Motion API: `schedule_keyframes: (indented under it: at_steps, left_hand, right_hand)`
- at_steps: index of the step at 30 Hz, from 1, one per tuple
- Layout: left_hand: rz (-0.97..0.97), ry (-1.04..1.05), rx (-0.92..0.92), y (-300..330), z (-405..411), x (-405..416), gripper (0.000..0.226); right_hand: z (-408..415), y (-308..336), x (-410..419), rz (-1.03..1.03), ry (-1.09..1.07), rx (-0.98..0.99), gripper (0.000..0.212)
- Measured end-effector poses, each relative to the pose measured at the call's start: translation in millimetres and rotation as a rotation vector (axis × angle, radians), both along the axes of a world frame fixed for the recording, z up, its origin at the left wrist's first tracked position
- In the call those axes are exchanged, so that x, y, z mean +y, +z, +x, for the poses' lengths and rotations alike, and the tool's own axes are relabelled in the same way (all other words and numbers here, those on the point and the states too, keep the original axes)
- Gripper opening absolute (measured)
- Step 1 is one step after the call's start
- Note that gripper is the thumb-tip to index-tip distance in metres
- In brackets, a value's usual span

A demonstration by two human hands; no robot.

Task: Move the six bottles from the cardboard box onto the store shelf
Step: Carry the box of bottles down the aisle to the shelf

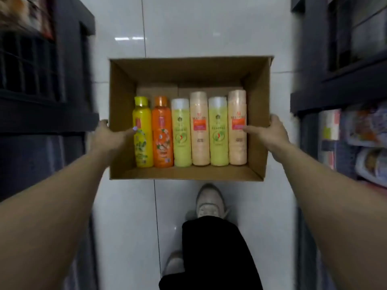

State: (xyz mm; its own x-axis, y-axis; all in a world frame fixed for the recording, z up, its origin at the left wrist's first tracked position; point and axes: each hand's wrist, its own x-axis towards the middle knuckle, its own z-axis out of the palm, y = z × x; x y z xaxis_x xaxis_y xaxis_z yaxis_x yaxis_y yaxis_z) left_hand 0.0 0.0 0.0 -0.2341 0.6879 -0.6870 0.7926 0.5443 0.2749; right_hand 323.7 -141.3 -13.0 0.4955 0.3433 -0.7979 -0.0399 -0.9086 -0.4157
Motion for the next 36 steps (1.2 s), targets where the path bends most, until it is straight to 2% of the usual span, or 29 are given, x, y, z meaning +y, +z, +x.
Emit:
schedule_keyframes:
  at_steps: [1, 2, 4, 5, 6, 8, 11, 14, 25, 30, 36]
  left_hand:
    - [0.024, 0.046, -0.048, -3.8, 4.0, 1.0, 0.079]
    - [0.035, 0.082, -0.058, -7.8, 6.5, 2.4, 0.068]
    - [0.029, 0.099, -0.075, -15.8, 2.7, 6.9, 0.054]
    - [0.024, 0.064, -0.046, -16.3, 1.4, 8.4, 0.05]
    - [0.017, 0.019, -0.002, -16.8, -0.1, 10.6, 0.046]
    - [0.009, -0.023, 0.066, -13.0, -2.8, 11.4, 0.044]
    - [0.012, -0.064, 0.084, 12.0, 1.9, 6.5, 0.044]
    - [-0.019, -0.091, 0.087, 44.0, 2.5, 2.2, 0.042]
    - [-0.073, -0.223, 0.066, 240.8, 51.0, 27.9, 0.034]
    - [-0.085, -0.219, 0.037, 294.6, 60.0, 52.8, 0.031]
    - [-0.129, -0.166, -0.012, 335.3, 69.3, 116.5, 0.029]
  right_hand:
    - [0.1, -7.2, 0.5, 0.023, -0.01, -0.014, 0.1]
    - [0.5, -11.6, 1.8, 0.036, -0.015, -0.03, 0.09]
    - [3.8, -17.7, 0.7, 0.022, 0.027, -0.143, 0.046]
    - [5.6, -19.9, -0.3, 0.016, 0.059, -0.205, 0.031]
    - [5.5, -18.0, -0.9, 0.014, 0.076, -0.256, 0.026]
    - [5.7, -13.3, -2.9, 0.0, 0.095, -0.288, 0.028]
    - [3.1, 2.7, -7.5, 0.006, 0.087, -0.262, 0.035]
    - [6.0, 33.0, -11.9, -0.002, 0.095, -0.262, 0.034]
    - [42.0, 228.9, -4.7, -0.16, 0.06, -0.252, 0.03]
    - [57.3, 287.3, 25.0, -0.149, 0.069, -0.266, 0.031]
    - [79.7, 331.3, 100.0, -0.148, 0.094, -0.258, 0.029]
